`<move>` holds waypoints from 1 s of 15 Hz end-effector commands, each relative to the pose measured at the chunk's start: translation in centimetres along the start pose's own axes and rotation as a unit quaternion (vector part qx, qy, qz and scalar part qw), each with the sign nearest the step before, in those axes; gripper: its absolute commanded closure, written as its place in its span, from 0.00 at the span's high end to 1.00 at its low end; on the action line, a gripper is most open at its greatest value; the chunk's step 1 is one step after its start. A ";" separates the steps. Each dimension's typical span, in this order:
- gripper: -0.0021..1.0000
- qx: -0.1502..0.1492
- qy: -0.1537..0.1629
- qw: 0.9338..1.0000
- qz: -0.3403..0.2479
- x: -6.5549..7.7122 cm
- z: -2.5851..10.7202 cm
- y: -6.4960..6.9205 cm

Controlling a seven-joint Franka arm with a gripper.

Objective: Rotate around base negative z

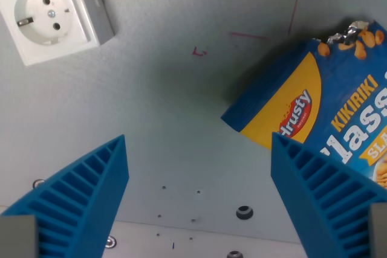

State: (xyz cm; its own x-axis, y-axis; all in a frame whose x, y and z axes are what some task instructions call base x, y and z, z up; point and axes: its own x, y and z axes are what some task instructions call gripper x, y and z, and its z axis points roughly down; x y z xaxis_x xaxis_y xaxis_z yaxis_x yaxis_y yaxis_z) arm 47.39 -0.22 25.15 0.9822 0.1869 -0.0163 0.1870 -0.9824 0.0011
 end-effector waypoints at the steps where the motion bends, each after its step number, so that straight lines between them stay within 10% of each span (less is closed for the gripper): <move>1: 1.00 0.002 0.003 0.997 0.072 0.0 -0.2 0.0; 15: 1.00 0.004 0.002 0.986 0.164 0.0 -0.2 0.0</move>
State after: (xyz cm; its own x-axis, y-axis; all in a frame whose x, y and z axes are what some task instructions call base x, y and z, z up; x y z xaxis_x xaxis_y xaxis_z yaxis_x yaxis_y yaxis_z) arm 47.39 -0.21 25.15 0.9999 0.0008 -0.0158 0.0009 -1.0000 0.0041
